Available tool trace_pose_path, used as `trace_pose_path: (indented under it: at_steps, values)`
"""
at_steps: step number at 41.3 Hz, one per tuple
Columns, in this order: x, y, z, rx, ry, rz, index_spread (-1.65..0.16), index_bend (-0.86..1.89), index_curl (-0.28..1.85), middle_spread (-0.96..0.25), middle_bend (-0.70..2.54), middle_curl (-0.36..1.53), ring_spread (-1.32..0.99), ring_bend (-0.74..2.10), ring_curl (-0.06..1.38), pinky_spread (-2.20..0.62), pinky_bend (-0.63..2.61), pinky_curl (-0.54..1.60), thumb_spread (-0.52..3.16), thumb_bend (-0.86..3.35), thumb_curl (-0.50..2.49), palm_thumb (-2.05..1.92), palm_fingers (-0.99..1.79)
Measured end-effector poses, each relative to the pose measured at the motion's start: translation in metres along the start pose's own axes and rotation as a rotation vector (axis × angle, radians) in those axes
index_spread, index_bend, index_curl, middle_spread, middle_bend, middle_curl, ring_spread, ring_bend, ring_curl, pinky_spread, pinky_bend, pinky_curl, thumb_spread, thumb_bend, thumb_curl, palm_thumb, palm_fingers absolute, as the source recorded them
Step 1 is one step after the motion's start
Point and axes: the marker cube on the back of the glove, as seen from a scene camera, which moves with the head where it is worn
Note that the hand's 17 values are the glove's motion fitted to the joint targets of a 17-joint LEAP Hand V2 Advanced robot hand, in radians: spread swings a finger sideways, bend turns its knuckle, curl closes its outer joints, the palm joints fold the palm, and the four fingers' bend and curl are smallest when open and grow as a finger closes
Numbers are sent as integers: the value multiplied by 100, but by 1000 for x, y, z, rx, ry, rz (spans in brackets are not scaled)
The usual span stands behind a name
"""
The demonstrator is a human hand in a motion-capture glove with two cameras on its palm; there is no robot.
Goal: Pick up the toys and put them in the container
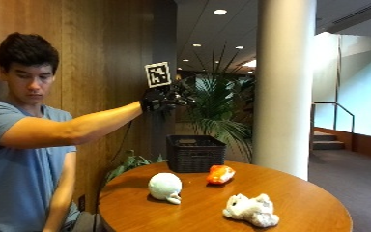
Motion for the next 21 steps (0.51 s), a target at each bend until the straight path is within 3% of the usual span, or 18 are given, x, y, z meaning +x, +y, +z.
trace_pose_path:
  at_steps: [10, 17, 21]
  values:
    - [2, 1, -2, -13, -37, -54, -25, 20, 14, -1, 19, 9, 0, 18, 3, 1, 66, 22, 101, 0, 4, -1, 22]
    - [26, 6, 2, -22, 22, 25, -28, 18, 18, 0, 19, 13, 0, 20, 5, 3, 68, 25, 116, -2, 8, -3, 11]
    - [31, 15, 7, -27, -102, -57, -30, 17, 19, 0, 18, 15, 1, 21, 6, 4, 71, 26, 118, -3, 10, -3, 10]
